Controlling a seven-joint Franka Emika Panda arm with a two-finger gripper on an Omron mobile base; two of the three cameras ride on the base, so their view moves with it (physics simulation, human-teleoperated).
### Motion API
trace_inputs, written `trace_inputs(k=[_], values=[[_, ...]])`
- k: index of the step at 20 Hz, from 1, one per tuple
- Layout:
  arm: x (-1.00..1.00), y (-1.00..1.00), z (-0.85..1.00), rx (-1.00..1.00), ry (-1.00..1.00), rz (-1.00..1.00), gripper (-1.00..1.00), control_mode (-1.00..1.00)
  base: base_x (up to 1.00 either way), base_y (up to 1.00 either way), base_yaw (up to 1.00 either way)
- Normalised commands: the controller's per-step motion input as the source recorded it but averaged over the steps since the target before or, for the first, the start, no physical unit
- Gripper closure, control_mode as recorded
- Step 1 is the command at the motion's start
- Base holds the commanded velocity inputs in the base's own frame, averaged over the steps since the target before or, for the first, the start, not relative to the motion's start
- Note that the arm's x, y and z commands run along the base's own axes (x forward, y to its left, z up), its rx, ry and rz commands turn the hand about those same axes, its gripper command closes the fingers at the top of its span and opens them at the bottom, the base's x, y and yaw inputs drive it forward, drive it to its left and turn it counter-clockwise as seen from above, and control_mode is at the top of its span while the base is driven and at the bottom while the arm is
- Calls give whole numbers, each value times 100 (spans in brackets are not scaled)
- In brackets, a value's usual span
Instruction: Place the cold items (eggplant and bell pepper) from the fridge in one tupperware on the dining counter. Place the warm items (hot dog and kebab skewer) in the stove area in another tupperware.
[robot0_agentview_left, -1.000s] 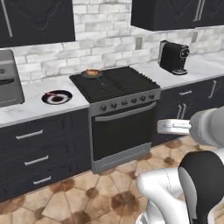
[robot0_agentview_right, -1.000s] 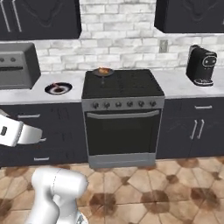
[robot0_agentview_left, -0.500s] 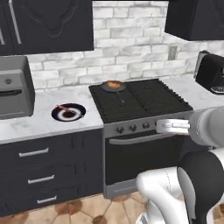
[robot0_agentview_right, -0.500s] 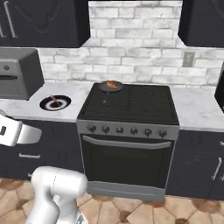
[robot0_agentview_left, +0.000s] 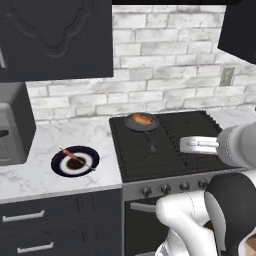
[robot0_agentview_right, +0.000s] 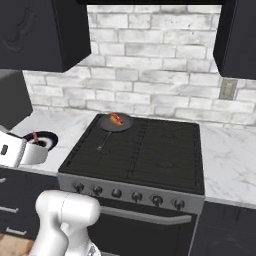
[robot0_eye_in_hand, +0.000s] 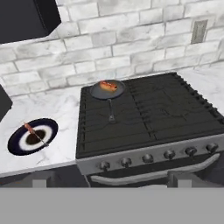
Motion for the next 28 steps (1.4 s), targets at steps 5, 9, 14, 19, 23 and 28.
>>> trace_inputs(k=[5,9,14,19,23,28], values=[[0,0,0,0,0,0,-100,100,94,-47,9],[50,-12,0,2,20,3,-100,-100,47,-18,4],[100,-4,0,0,52,15,-100,-100,0,0,0],[100,-4,-19,-2,34,27,-100,-100,0,0,0],[84,-2,-35,-11,12,28,-100,-100,0,0,0],[57,-6,-40,-13,4,24,-100,-100,0,0,0]])
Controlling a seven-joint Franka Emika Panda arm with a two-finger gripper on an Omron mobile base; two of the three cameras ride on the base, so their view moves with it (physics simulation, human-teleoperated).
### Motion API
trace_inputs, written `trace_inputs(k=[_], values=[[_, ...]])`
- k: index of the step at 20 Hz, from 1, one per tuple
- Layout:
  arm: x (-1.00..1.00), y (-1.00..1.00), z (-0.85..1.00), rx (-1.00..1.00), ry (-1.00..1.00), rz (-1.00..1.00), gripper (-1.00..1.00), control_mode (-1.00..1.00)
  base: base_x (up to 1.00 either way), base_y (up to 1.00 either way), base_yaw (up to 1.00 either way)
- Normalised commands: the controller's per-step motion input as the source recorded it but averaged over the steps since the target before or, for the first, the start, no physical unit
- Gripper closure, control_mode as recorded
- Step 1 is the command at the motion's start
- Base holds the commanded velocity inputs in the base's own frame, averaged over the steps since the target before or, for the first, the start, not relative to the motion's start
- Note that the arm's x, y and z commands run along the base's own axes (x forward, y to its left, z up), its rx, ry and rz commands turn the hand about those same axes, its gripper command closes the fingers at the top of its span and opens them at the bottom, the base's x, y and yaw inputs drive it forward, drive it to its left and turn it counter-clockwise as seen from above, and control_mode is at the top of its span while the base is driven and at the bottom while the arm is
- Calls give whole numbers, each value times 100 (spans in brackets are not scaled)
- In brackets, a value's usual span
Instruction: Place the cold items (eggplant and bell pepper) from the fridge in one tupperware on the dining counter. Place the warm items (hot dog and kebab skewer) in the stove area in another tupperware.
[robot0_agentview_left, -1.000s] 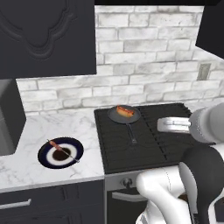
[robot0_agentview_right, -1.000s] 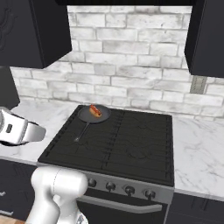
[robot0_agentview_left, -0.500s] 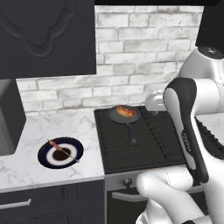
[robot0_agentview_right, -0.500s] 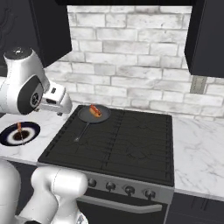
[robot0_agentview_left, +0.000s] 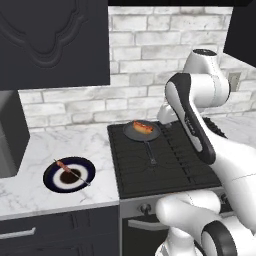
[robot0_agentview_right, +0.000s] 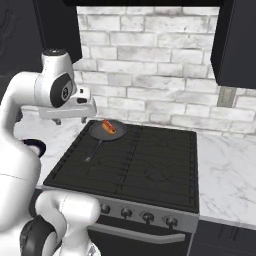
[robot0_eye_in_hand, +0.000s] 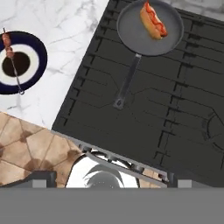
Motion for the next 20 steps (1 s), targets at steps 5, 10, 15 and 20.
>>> trace_inputs(k=[5,10,15,20], values=[[56,-1,-52,-9,0,16,-100,-100,0,0,0],[67,-13,-56,-5,0,13,-100,-100,0,0,0],[80,-8,-48,-3,0,8,-100,-100,0,0,0],[89,0,-39,0,0,5,-100,-100,0,0,0]])
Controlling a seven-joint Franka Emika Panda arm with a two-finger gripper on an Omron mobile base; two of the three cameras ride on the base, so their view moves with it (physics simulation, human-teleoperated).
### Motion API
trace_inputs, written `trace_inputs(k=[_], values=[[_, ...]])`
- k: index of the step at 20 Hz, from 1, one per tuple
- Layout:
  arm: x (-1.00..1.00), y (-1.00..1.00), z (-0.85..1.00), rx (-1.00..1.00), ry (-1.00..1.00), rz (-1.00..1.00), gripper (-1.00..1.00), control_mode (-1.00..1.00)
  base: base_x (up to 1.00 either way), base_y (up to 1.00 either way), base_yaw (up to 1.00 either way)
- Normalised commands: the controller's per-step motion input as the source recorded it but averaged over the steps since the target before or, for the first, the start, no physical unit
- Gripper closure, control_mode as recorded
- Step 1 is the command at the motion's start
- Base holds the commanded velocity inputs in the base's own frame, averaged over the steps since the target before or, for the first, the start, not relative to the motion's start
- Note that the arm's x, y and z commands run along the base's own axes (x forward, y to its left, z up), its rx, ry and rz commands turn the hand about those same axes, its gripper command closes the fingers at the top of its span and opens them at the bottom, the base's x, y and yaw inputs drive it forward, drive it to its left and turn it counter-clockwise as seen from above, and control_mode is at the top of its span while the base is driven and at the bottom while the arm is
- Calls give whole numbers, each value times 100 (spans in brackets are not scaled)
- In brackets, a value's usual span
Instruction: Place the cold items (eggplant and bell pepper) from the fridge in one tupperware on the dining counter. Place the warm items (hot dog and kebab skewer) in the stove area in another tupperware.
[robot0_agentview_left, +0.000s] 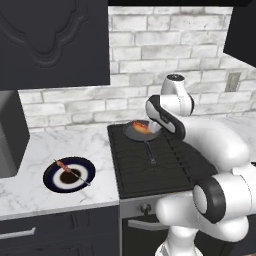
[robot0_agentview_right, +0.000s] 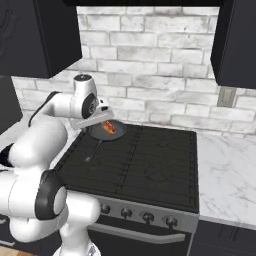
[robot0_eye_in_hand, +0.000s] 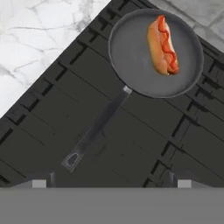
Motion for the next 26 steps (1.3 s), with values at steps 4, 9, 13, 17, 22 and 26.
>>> trace_inputs(k=[4,9,13,17,22,26], values=[[88,0,-33,0,0,4,-100,-100,0,0,0],[76,0,-33,0,0,5,-100,-100,0,0,0],[63,0,-37,0,0,4,-100,-100,0,0,0],[62,0,-34,0,0,3,-100,-100,0,0,0],[61,0,-30,0,0,1,-100,-100,0,0,0],[58,0,-33,-1,0,0,-100,-100,0,0,0]])
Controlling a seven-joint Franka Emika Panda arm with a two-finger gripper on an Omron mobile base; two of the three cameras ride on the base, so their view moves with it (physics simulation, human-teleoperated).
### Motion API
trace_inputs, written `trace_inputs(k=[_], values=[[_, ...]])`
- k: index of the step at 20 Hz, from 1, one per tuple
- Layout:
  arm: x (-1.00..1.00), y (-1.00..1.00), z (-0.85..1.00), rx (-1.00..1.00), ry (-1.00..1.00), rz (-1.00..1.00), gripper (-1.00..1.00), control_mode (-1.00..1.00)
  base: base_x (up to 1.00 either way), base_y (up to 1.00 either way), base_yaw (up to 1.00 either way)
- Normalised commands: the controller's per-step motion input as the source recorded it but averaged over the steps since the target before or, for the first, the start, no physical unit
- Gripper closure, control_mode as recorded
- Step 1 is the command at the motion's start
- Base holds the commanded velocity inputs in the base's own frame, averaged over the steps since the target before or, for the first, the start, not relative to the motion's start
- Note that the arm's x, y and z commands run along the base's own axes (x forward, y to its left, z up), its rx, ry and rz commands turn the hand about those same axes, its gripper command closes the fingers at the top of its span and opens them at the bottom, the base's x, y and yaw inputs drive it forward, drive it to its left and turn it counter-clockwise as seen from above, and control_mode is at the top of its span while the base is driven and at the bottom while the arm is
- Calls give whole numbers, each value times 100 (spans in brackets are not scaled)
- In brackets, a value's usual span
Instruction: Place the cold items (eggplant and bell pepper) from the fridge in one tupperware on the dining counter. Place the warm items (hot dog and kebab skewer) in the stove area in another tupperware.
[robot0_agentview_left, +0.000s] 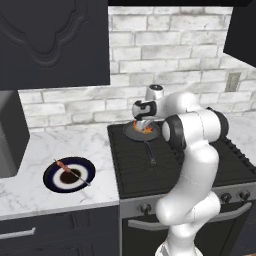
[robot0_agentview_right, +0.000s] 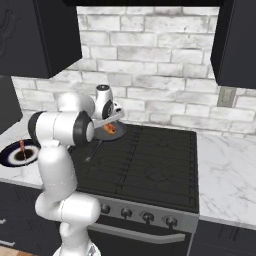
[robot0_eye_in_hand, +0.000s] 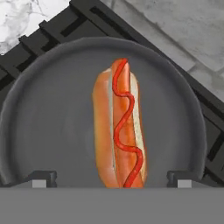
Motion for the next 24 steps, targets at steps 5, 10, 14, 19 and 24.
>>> trace_inputs(k=[5,10,14,19,24], values=[[54,0,-33,-2,0,0,-100,-100,0,0,0],[26,0,-26,-1,0,0,-100,-100,0,0,0],[13,0,-26,-2,0,0,-100,-100,0,0,0],[9,5,-35,-7,5,0,100,-100,0,0,0],[5,15,-29,-9,12,0,100,-100,0,0,0]])
